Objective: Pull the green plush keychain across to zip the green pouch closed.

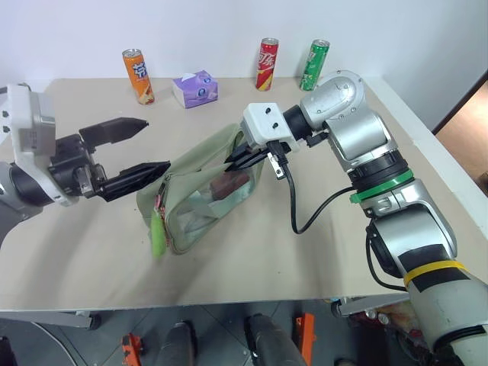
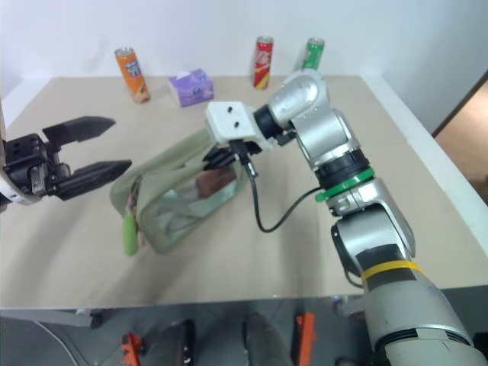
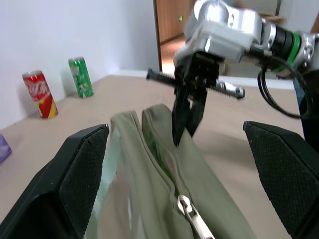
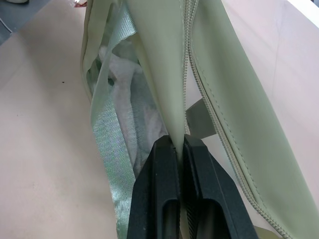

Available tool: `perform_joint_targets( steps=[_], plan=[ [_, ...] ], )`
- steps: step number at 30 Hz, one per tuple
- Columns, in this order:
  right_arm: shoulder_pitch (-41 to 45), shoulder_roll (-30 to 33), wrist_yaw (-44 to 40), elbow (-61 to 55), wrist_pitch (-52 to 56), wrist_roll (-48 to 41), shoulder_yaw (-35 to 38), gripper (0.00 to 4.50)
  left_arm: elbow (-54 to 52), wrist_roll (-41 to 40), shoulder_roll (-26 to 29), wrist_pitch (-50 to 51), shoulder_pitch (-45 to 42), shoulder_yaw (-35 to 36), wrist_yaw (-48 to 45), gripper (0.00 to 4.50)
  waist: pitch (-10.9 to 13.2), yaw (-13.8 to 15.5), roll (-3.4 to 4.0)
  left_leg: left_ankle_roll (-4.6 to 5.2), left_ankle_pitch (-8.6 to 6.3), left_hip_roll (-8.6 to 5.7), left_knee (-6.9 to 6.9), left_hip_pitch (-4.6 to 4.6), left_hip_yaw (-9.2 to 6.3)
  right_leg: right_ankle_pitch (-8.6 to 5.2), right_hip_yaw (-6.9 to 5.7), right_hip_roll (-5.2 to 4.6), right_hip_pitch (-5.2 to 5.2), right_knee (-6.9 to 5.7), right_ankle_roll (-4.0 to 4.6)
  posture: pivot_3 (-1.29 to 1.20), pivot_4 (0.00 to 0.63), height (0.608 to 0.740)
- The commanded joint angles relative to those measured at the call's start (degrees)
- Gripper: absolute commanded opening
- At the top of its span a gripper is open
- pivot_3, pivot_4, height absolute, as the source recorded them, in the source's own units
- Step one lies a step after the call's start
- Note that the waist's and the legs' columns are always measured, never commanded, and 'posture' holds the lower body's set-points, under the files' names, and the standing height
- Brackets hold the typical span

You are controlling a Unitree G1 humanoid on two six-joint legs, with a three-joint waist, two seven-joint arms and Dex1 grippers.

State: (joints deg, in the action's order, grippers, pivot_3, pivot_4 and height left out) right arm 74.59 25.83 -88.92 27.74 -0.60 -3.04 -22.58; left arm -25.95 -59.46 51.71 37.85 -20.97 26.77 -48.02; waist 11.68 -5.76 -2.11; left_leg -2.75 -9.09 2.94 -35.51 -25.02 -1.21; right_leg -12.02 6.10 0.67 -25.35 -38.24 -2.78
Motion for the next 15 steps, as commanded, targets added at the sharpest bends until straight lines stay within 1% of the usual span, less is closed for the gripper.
perform_joint_targets(
  steps=[1, 3, 5, 7, 10, 15],
  plan=[
    [0.4, 0.0, -2.3, -0.3, -0.1, -0.3, 0.4, 0.04, -1.4, -1.7, 0.0, -0.4, -1.0, 1.3, 1.2, 4.50, 0.0, 0.0, 0.00, 0.00, 0.00, 0.00, 0.00, 0.00, 0.00, 0.00, 0.00, 0.00, 0.00, 0.00, 0.00, 0.00, 0.150, 0.740],
    [0.7, 0.1, -2.1, 0.2, 0.8, -0.1, 0.4, 0.04, -1.5, -1.8, -0.1, -0.5, -1.0, 1.0, 1.6, 4.50, 0.0, 0.0, 0.00, 0.00, 0.00, 0.00, 0.00, 0.00, -0.03, 0.00, -0.02, 0.01, 0.00, 0.00, 0.00, 0.00, 0.150, 0.740],
    [2.2, -0.5, 1.8, 1.7, 4.6, 1.4, 0.8, 0.04, -1.7, -1.8, -0.3, -0.7, -0.7, 1.0, 1.8, 4.50, 0.0, 0.0, 0.00, 0.00, 0.00, 0.00, 0.00, 0.00, -0.02, 0.00, -0.02, 0.00, 0.01, 0.00, 0.00, 0.00, 0.150, 0.740],
    [3.1, -0.7, 3.8, 2.5, 7.5, 2.5, 0.9, 0.04, -1.8, -1.9, -0.4, -0.7, -0.6, 0.9, 2.1, 4.50, 0.0, 0.0, 0.00, 0.00, 0.01, 0.00, -0.02, 0.02, -0.01, 0.03, -0.01, 0.00, 0.01, -0.01, 0.02, 0.00, 0.150, 0.740],
    [5.5, 1.8, 3.2, 1.3, 16.2, 4.2, 0.4, 0.04, -2.0, -1.1, -0.7, -1.1, 0.7, 0.9, 1.9, 4.50, 0.0, 0.0, 0.00, -0.03, 0.04, 0.00, -0.04, 0.01, -0.03, 0.03, -0.02, 0.00, 0.02, -0.02, 0.05, 0.00, 0.150, 0.740],
    [8.8, 3.3, 5.8, 1.0, 23.4, 8.3, -0.6, 0.04, -1.6, -1.0, -1.4, -1.4, 0.5, 0.1, 2.0, 4.50, 0.0, 0.6, -0.01, -0.05, 0.06, -0.01, -0.12, -0.03, -0.01, -0.07, -0.02, -0.02, 0.04, -0.01, 0.21, 0.00, 0.150, 0.740]
  ],
)
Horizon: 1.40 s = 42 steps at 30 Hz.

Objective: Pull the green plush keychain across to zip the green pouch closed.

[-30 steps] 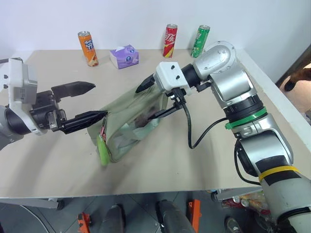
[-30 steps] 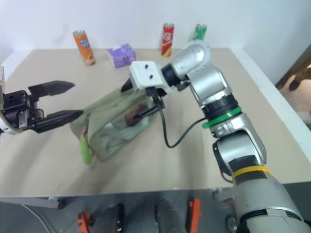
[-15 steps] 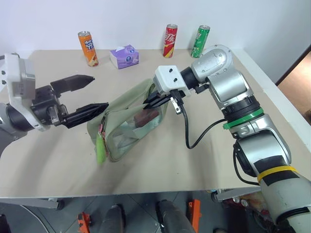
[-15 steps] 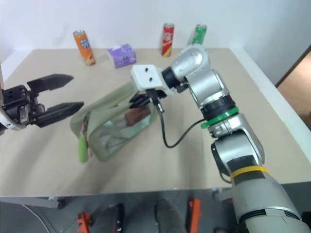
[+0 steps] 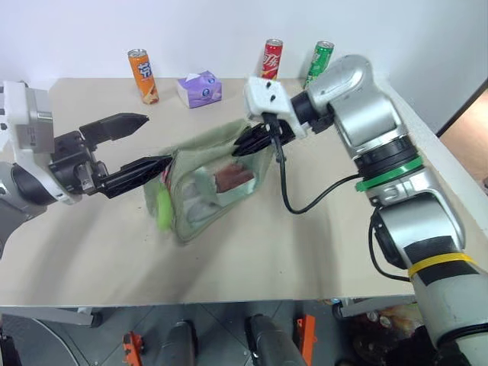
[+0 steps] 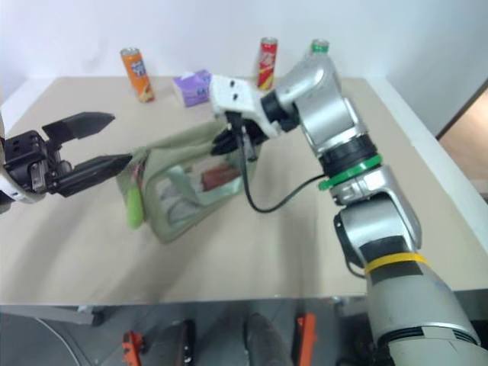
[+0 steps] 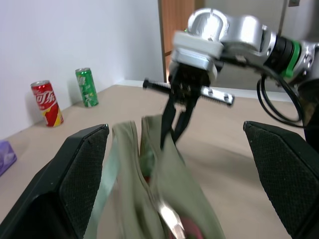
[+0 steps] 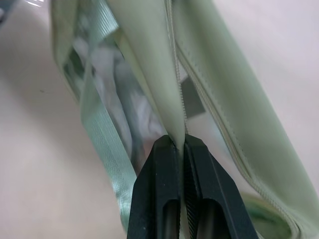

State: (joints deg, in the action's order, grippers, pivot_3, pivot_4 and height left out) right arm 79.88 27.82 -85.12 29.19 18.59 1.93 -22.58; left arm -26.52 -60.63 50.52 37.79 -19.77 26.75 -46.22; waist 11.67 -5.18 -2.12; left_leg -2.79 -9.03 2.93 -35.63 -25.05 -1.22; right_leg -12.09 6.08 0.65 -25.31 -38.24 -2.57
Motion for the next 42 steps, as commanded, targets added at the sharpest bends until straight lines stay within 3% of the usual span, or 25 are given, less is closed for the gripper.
perform_joint_targets(
  steps=[1, 25, 31, 35, 42],
  plan=[
    [4.9, 1.6, 1.9, 0.0, 7.1, 4.2, -1.1, 0.04, -0.7, 0.4, -0.4, -1.6, -1.0, -0.3, -0.1, 4.50, 0.0, 0.0, 0.05, 0.00, 0.00, 0.00, -0.01, 0.00, 0.03, 0.00, 0.02, -0.01, -0.01, 0.00, 0.00, 0.00, 0.150, 0.740],
    [12.2, 2.7, -3.9, -2.2, 27.3, 6.4, -5.7, 0.04, 4.3, 4.6, -3.6, -4.4, -3.5, -4.4, -4.4, 4.50, 0.0, 0.4, 0.05, -0.01, -0.01, 0.00, 0.16, -0.05, 0.03, -0.01, -0.01, 0.00, -0.15, 0.00, -0.11, 0.00, 0.150, 0.740],
    [10.4, 2.5, -6.2, -6.9, 37.6, 3.5, -8.0, 0.04, 3.9, 4.7, -4.4, -4.5, -2.7, -4.0, -4.4, 4.50, 0.0, 0.4, 0.05, -0.01, -0.01, 0.01, 0.16, -0.06, 0.02, -0.01, -0.04, 0.00, -0.14, 0.00, -0.11, 0.00, 0.150, 0.740],
    [14.0, 0.5, -4.5, -2.5, 41.7, 1.5, -7.8, 0.04, 4.5, 4.9, -4.4, -4.7, -2.8, -3.8, -4.6, 4.50, 0.0, 0.4, 0.06, -0.01, -0.01, 0.02, 0.16, -0.05, 0.02, -0.01, -0.05, 0.02, -0.16, -0.02, -0.10, 0.00, 0.150, 0.740],
    [13.6, -1.0, -3.1, -5.2, 48.1, -2.9, -9.0, 0.04, 4.3, 4.9, -4.7, -5.0, -2.1, -3.8, -4.5, 4.50, 0.0, 0.4, 0.05, -0.01, -0.02, 0.02, 0.16, -0.07, 0.01, -0.02, -0.06, 0.00, -0.16, -0.02, -0.11, 0.00, 0.150, 0.740]
  ],
)
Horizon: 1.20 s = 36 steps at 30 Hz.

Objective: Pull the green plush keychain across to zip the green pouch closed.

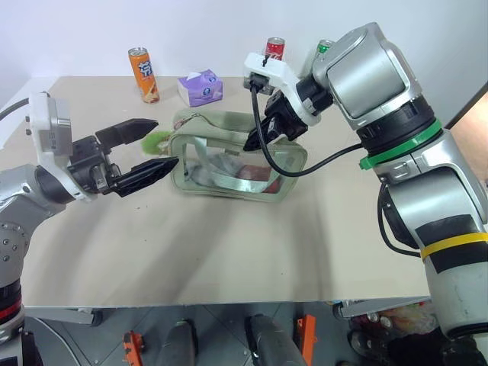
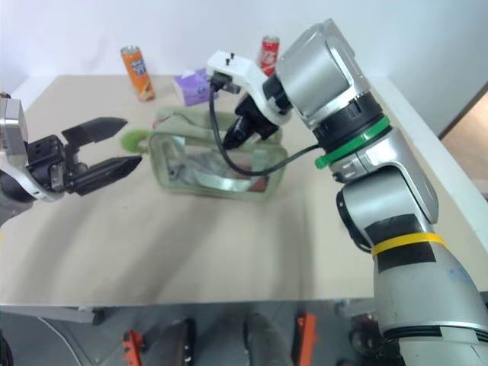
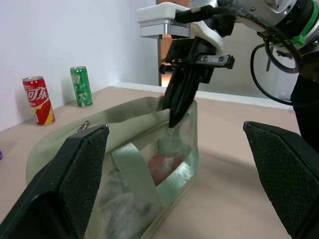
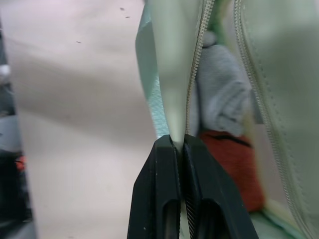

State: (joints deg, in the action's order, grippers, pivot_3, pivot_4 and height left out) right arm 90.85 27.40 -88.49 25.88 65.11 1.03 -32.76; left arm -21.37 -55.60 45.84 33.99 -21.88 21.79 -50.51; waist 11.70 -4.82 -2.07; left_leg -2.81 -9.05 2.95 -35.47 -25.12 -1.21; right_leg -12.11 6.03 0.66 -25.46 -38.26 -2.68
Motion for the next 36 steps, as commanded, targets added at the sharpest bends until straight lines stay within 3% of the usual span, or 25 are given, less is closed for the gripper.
perform_joint_targets(
  steps=[1, 9, 15, 20, 23, 29, 36],
  plan=[
    [2.3, -0.8, 1.1, -1.8, 0.9, -2.2, 1.2, 0.04, -0.9, -0.1, -0.1, -1.2, 0.0, 1.2, -0.1, 4.50, 0.0, 0.0, 0.00, 0.00, 0.00, 0.00, 0.00, 0.00, 0.00, 0.00, 0.00, 0.01, -0.02, 0.00, 0.00, 0.00, 0.150, 0.740],
    [-2.8, -1.4, 7.1, -3.1, -2.9, -3.6, 2.6, 0.04, -1.0, -0.1, -0.1, -1.4, 0.3, 1.4, -0.1, 4.50, 0.0, 0.0, -0.01, 0.00, 0.00, 0.01, -0.01, 0.00, -0.01, 0.01, -0.02, 0.01, 0.01, 0.00, -0.01, 0.00, 0.150, 0.740],
    [-5.7, -0.9, 11.0, -2.9, -4.8, -4.7, 4.4, 1.97, -0.3, 0.1, 0.2, -1.3, -0.2, 1.1, -0.5, 4.50, 0.0, 0.0, -0.03, 0.00, 0.00, 0.01, -0.04, 0.01, -0.02, 0.01, -0.01, 0.01, 0.04, 0.00, 0.00, 0.00, 0.150, 0.740],
    [-5.4, 2.6, 6.0, -3.8, -7.7, -7.3, 5.0, 3.73, 0.3, 0.5, 0.3, -1.3, -0.5, 0.8, -1.1, 4.50, 0.0, 0.0, -0.02, 0.00, 0.00, 0.01, -0.02, -0.01, -0.03, 0.03, -0.02, 0.01, 0.04, 0.00, -0.04, 0.00, 0.150, 0.740],
    [-2.7, 7.7, -2.9, -3.4, -10.2, -15.3, 10.4, 3.73, 1.0, 0.7, 0.2, -1.4, -0.7, 0.5, -1.8, 4.50, 0.0, 0.0, 0.02, 0.01, 0.00, 0.00, -0.01, -0.04, -0.03, 0.01, -0.02, 0.01, 0.02, 0.01, -0.05, 0.00, 0.150, 0.740],
    [-5.3, 18.2, -4.0, -7.7, -16.5, -29.1, 13.3, 3.73, 3.0, 1.0, -0.3, -1.5, -0.7, 0.9, -2.2, 4.50, 0.0, 0.1, 0.01, 0.06, -0.04, 0.00, 0.00, 0.01, -0.07, -0.08, -0.05, 0.01, 0.08, 0.02, -0.03, 0.00, 0.150, 0.740],
    [-16.8, 23.6, 1.3, -12.5, -27.1, -25.7, 19.5, 3.73, 7.4, 2.1, 0.2, -1.6, 2.0, 3.5, -2.4, 4.50, 0.0, -0.3, 0.02, 0.06, -0.04, 0.01, -0.06, 0.09, 0.06, -0.10, 0.07, 0.01, 0.08, 0.03, 0.13, 0.00, 0.150, 0.740]
  ],
)
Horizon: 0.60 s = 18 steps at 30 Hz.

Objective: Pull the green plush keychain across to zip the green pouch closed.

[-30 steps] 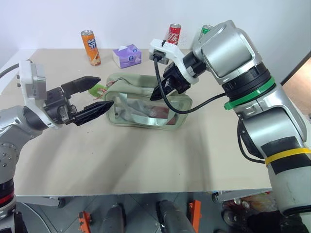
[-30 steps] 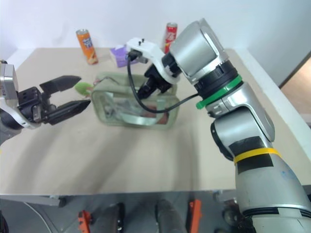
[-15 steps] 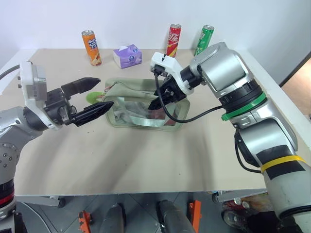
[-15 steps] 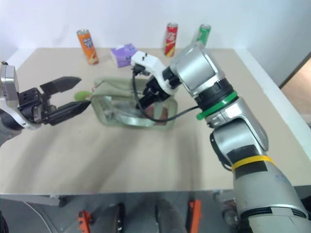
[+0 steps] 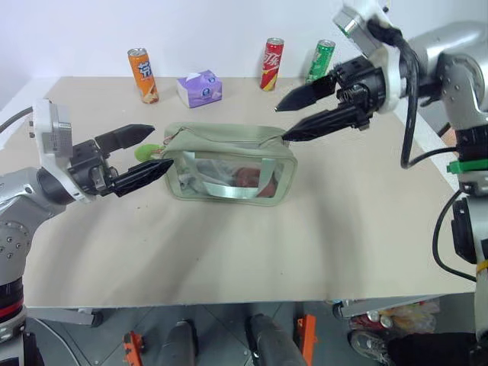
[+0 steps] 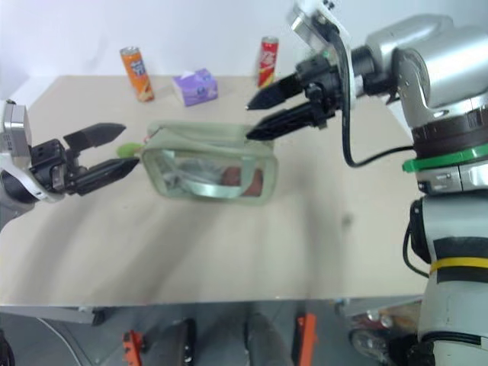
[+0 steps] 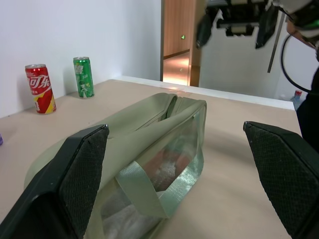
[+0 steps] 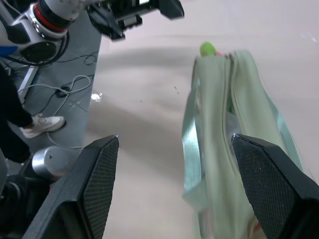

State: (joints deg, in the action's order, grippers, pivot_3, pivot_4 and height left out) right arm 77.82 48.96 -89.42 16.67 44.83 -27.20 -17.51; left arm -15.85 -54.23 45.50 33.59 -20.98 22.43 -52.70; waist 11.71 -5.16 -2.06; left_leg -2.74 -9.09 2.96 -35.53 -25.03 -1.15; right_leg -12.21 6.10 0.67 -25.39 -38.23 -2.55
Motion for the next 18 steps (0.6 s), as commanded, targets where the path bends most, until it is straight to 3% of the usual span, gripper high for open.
perform_joint_targets(
  steps=[1, 8, 18],
  plan=[
    [-6.1, 2.3, 4.0, -4.2, -8.6, 3.6, 5.1, 3.73, 2.4, 1.2, 0.7, -1.3, 1.6, 3.0, -0.4, 4.50, 0.0, 0.0, 0.00, 0.00, 0.00, 0.00, 0.00, 0.00, 0.00, 0.00, 0.00, 0.00, -0.01, -0.01, 0.00, 0.00, 0.150, 0.740],
    [-16.3, -0.1, 16.0, -9.8, -10.3, 6.9, 9.4, 3.73, 4.9, 2.2, 1.8, -0.9, 1.5, 3.3, -1.0, 4.50, 0.0, 0.0, 0.03, 0.00, 0.00, -0.02, -0.01, -0.04, 0.06, 0.03, 0.10, -0.01, -0.04, -0.01, -0.05, 0.00, 0.150, 0.740],
    [-20.5, -1.9, 19.5, -14.3, -5.7, 4.5, 11.5, 3.73, 5.4, 2.7, 3.1, 0.2, 1.6, 3.3, -1.3, 4.50, 0.0, 0.3, 0.00, 0.00, 0.00, -0.03, -0.02, -0.04, 0.03, 0.02, 0.10, -0.02, 0.01, 0.02, -0.07, 0.00, 0.150, 0.740]
  ],
)
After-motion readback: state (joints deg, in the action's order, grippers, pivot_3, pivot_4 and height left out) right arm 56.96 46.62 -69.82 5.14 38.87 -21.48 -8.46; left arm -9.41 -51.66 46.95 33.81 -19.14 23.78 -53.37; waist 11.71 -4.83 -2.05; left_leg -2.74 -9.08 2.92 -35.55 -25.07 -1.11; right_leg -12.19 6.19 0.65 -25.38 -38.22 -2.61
